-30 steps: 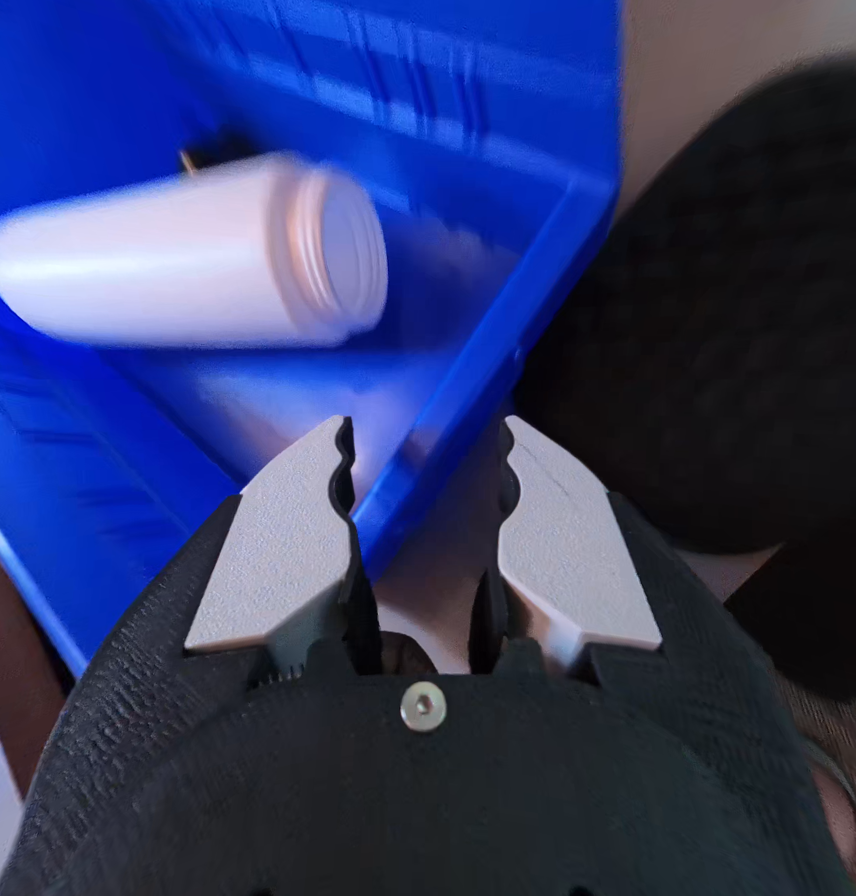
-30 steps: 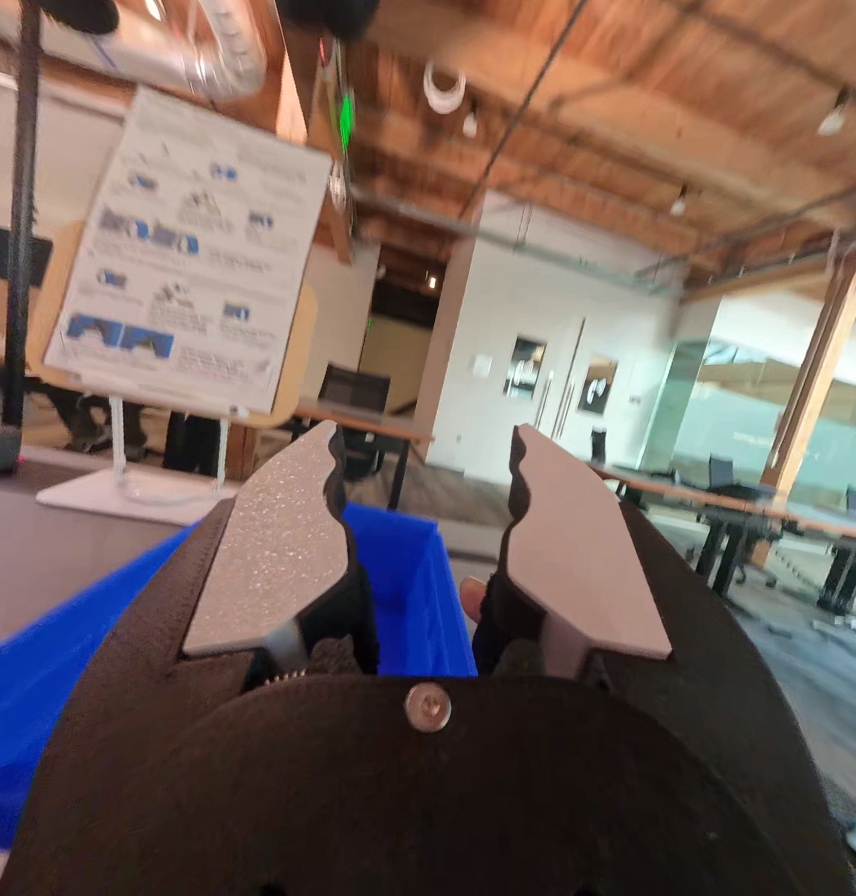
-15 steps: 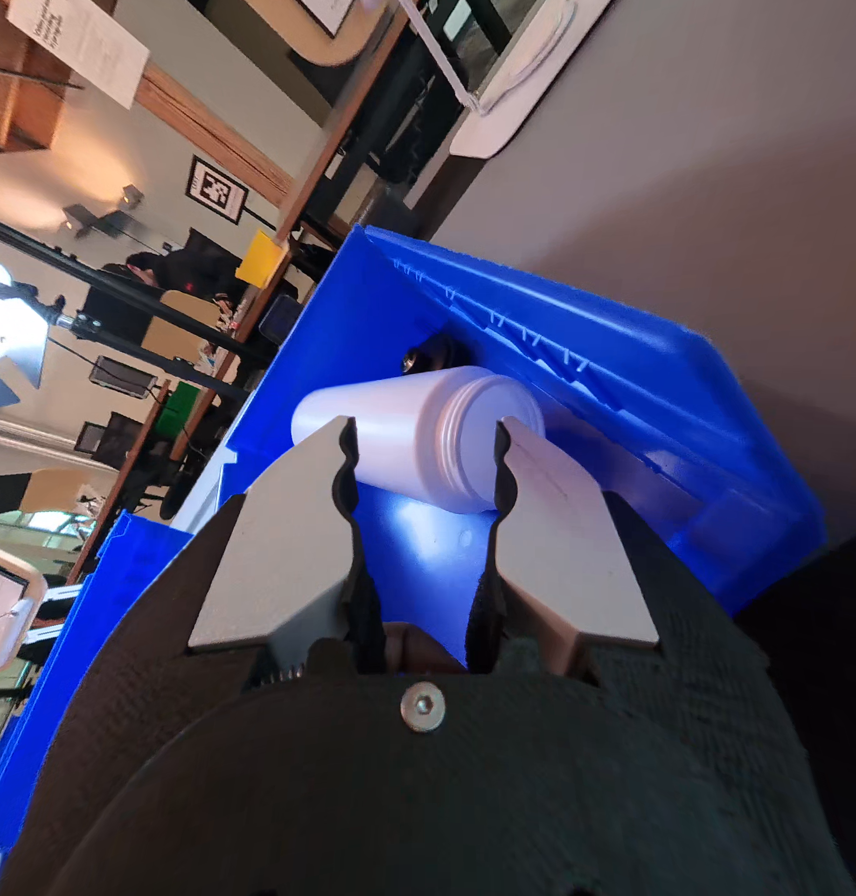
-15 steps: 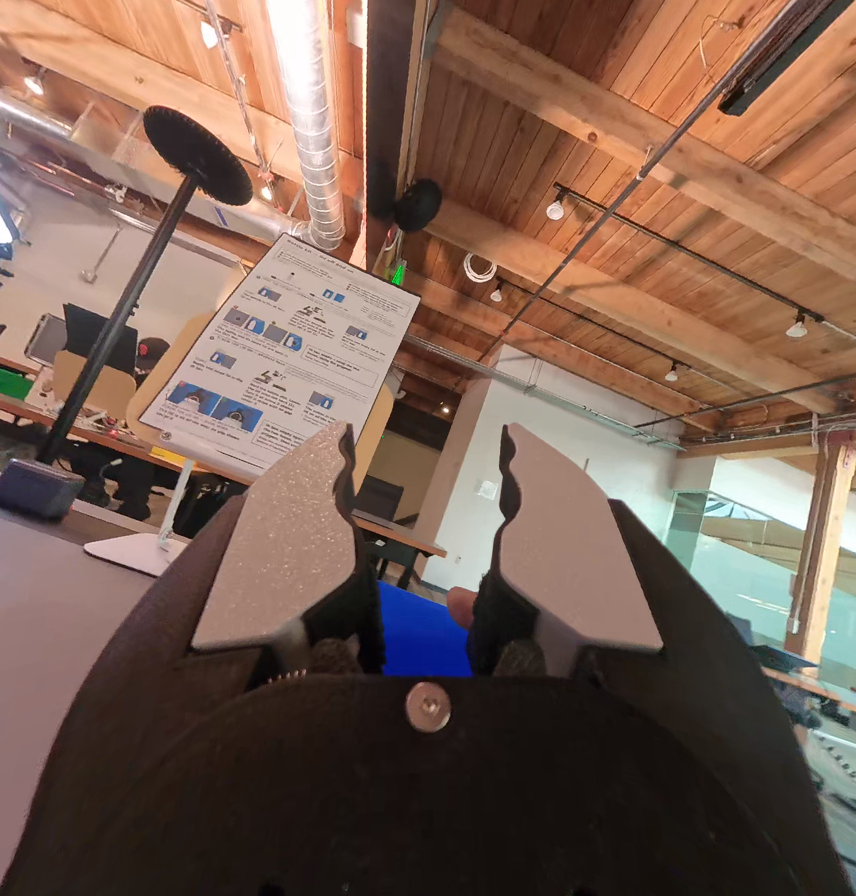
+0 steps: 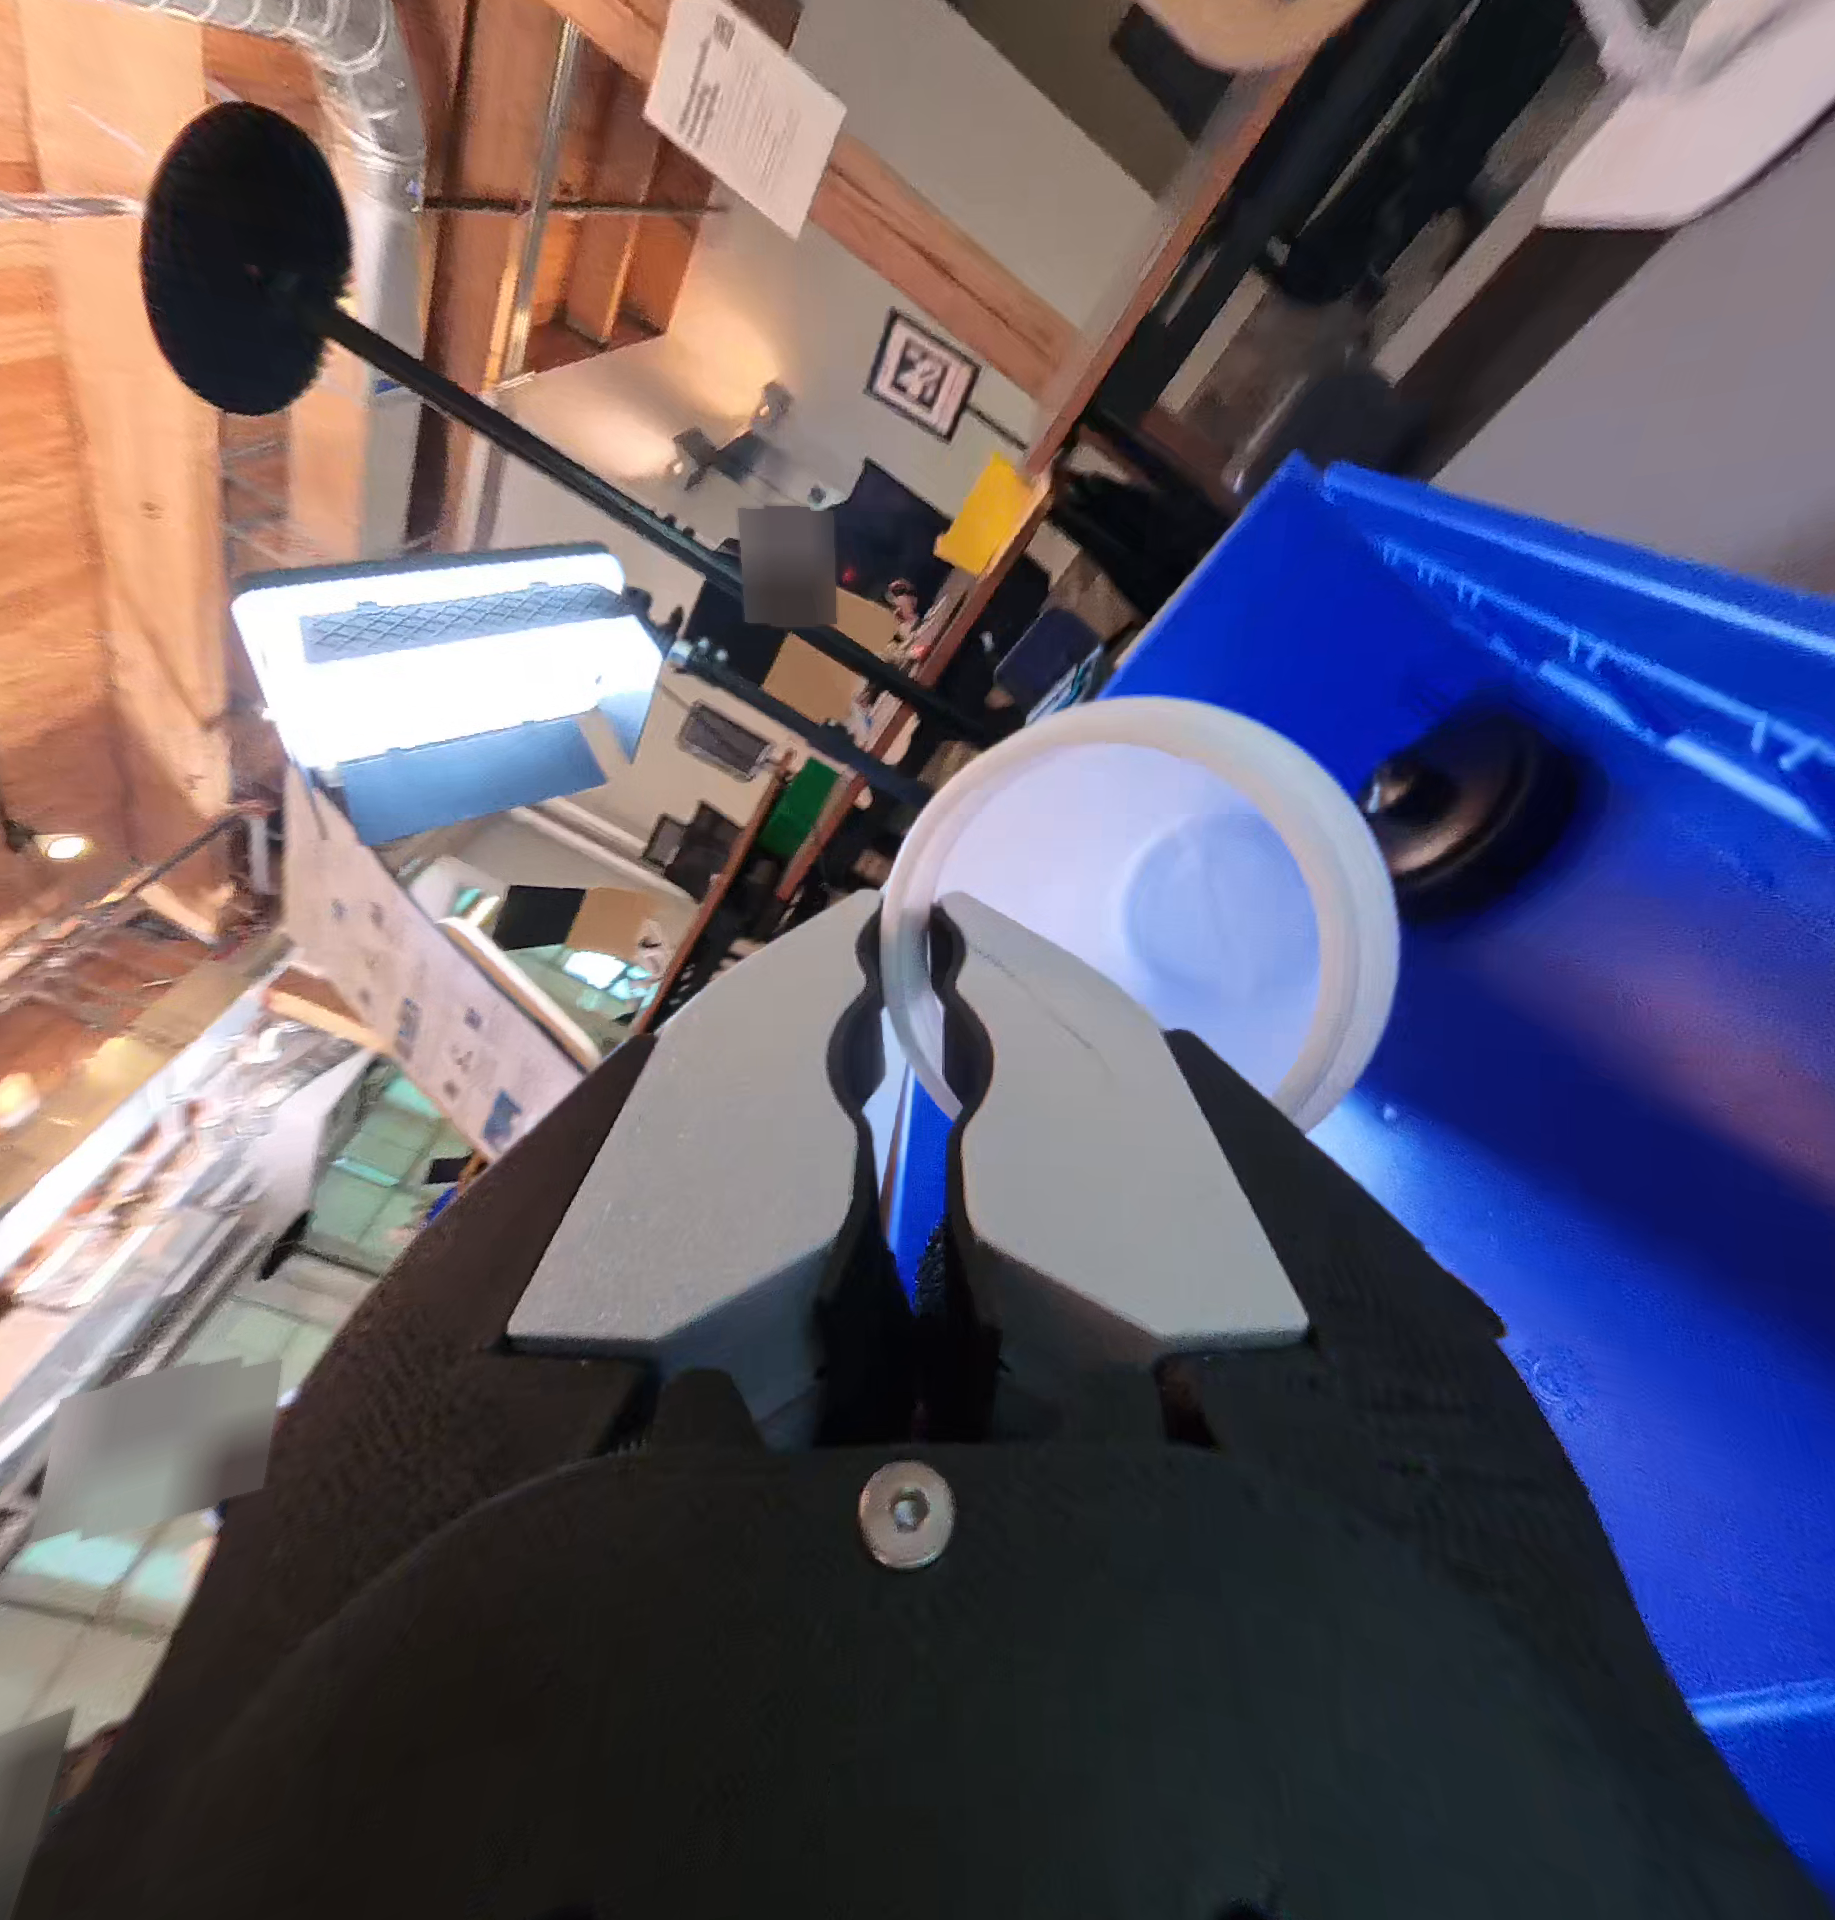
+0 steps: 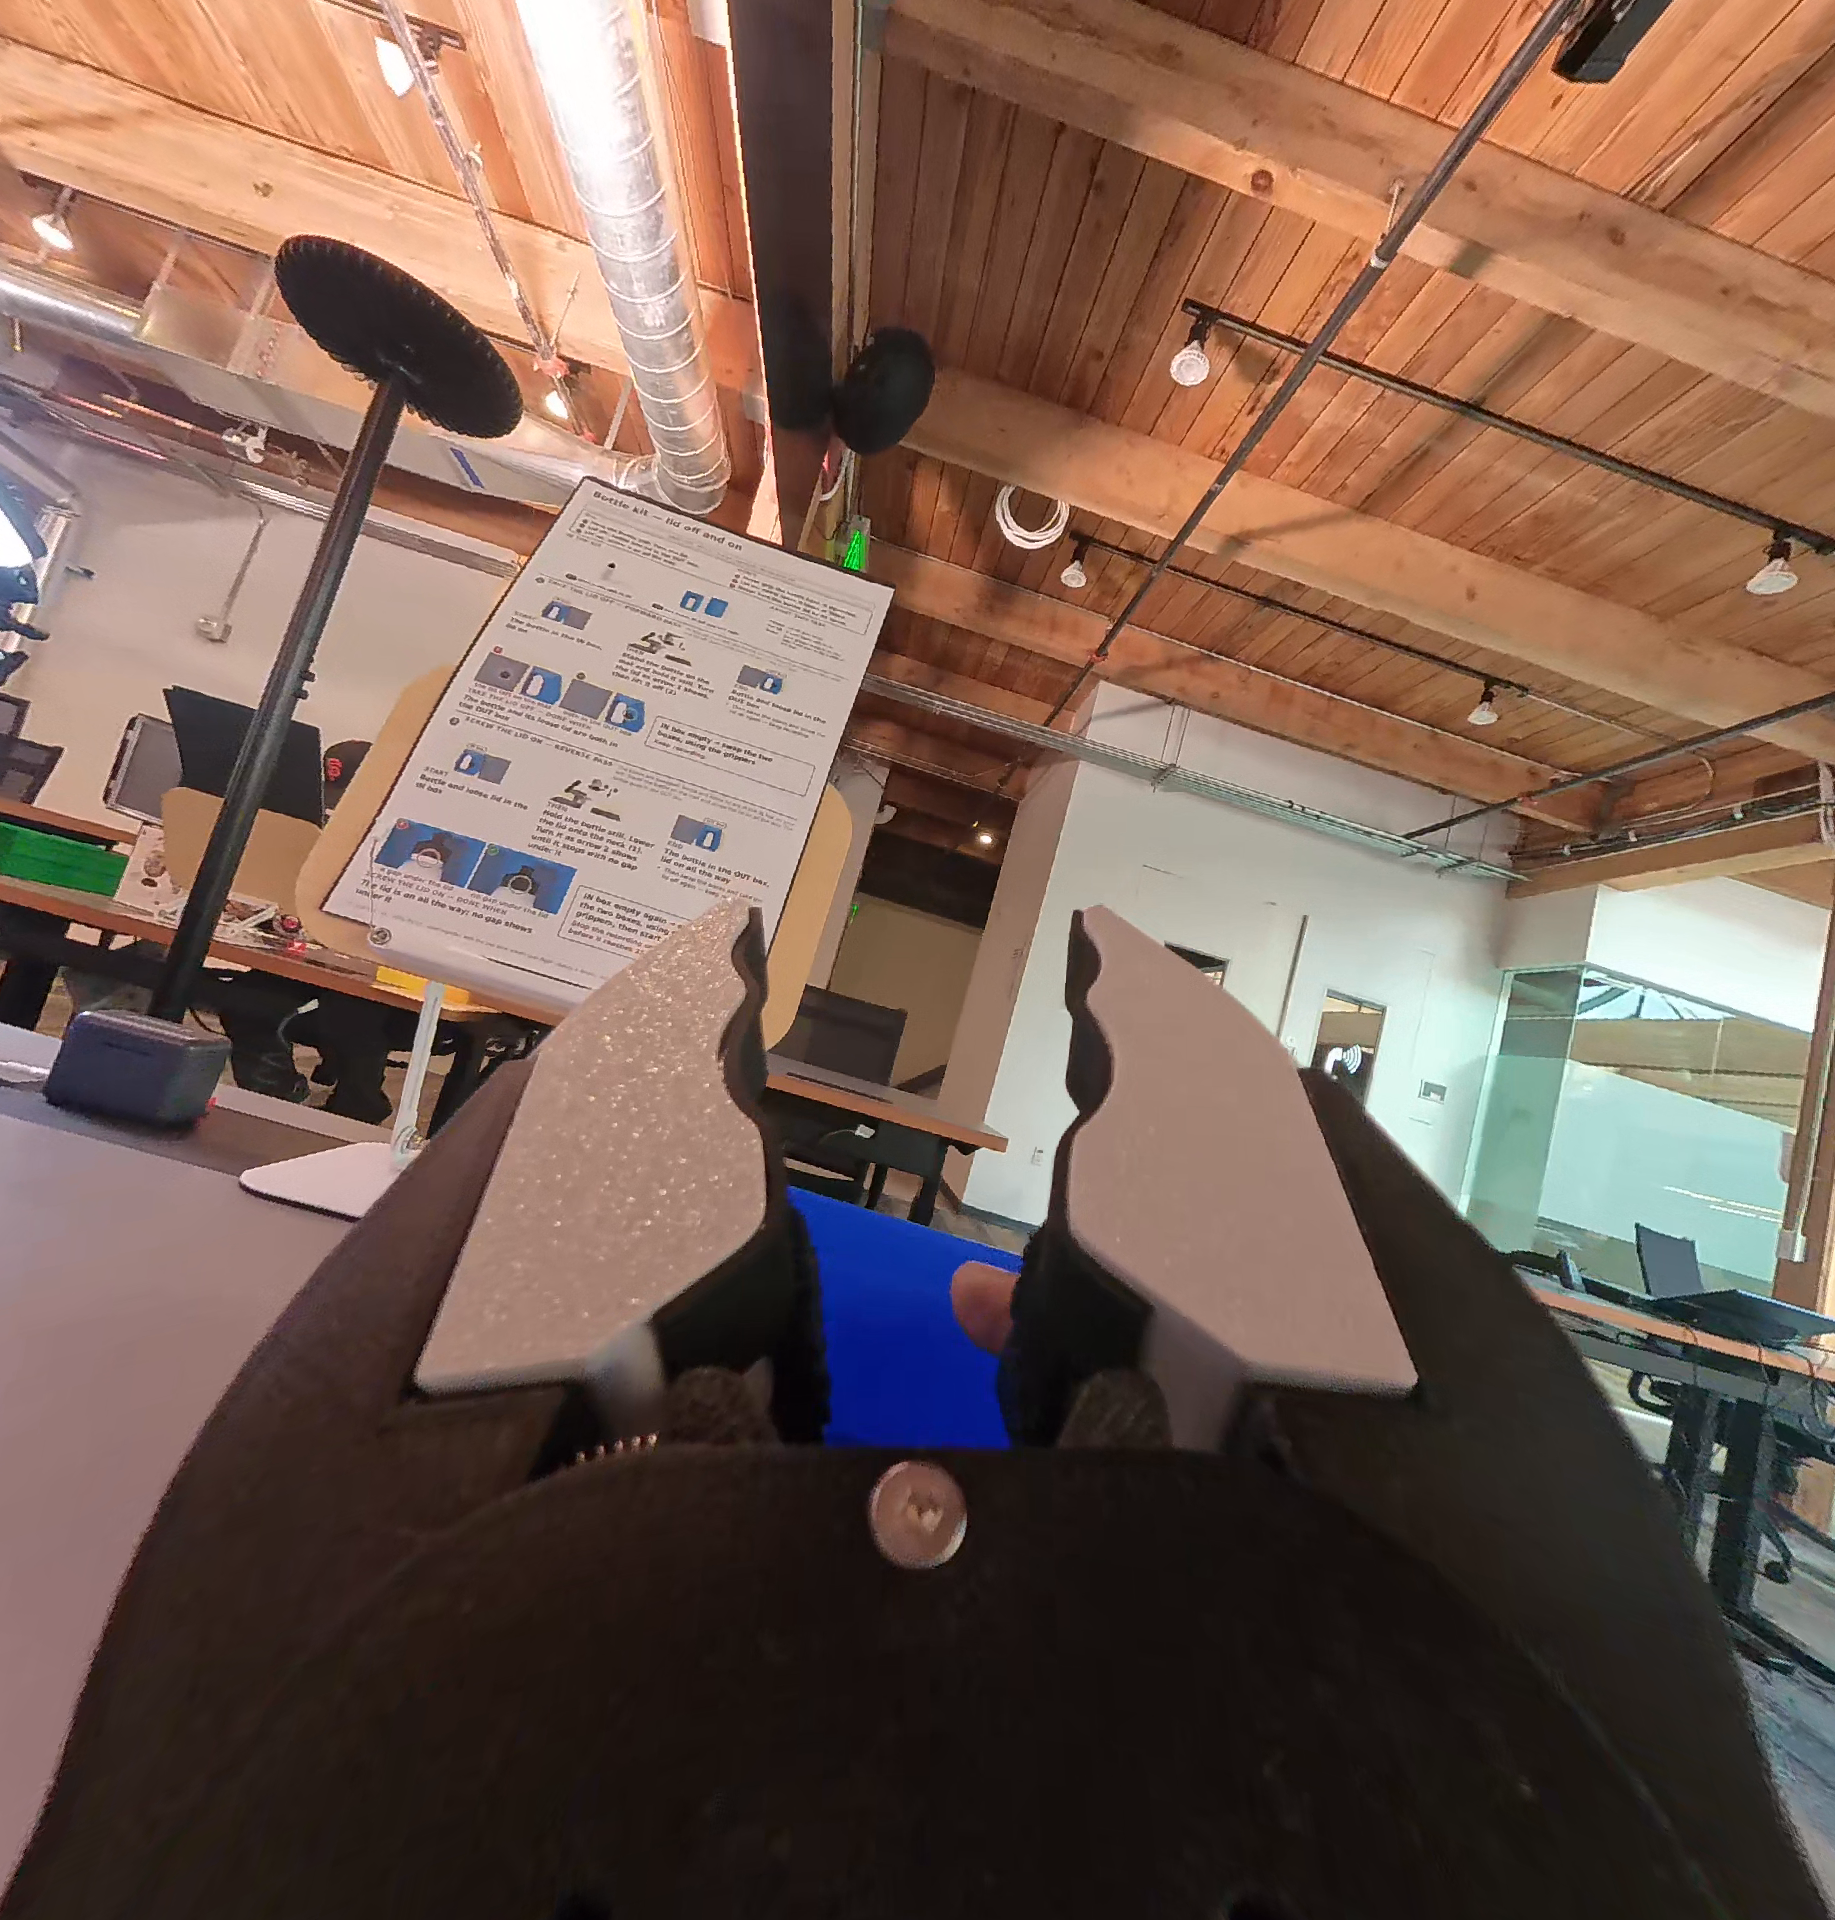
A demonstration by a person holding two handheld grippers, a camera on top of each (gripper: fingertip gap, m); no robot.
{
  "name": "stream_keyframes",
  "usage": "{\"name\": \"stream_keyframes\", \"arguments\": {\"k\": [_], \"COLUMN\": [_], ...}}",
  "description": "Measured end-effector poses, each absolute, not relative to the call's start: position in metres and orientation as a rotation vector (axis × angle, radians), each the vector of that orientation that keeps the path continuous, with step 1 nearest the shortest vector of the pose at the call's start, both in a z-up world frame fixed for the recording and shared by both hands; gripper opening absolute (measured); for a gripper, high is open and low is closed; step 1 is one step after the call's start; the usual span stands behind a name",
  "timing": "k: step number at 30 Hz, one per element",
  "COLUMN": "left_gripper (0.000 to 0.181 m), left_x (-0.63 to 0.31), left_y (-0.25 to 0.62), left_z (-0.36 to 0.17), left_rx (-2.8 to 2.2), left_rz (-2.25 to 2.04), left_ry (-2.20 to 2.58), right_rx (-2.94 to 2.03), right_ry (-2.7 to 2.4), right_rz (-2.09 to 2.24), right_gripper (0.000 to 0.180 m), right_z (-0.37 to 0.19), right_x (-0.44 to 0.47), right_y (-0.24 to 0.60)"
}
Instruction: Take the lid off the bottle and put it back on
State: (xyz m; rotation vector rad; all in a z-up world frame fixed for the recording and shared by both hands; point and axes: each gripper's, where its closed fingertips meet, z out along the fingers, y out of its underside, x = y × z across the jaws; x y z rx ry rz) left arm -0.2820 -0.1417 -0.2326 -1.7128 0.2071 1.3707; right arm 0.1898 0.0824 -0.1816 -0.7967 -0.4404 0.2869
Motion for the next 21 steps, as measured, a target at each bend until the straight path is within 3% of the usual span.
{"name": "stream_keyframes", "arguments": {"k": [5, 11, 16, 21], "left_gripper": [0.005, 0.005, 0.006, 0.006], "left_x": [-0.273, -0.191, -0.104, -0.076], "left_y": [-0.164, -0.152, -0.118, -0.057], "left_z": [-0.148, -0.082, -0.105, -0.161], "left_rx": [-1.541, -1.571, -1.812, -2.052], "left_rz": [1.145, 0.345, -0.091, 0.003], "left_ry": [0.094, 0.312, 0.730, 0.936], "right_rx": [-0.799, -0.828, -0.866, -0.783], "right_ry": [-0.435, -0.469, -0.532, -0.792], "right_rz": [0.290, 0.289, 0.330, 0.593], "right_gripper": [0.054, 0.054, 0.054, 0.061], "right_z": [-0.183, -0.188, -0.196, -0.206], "right_x": [0.192, 0.186, 0.175, 0.135], "right_y": [0.083, 0.086, 0.090, 0.059]}}
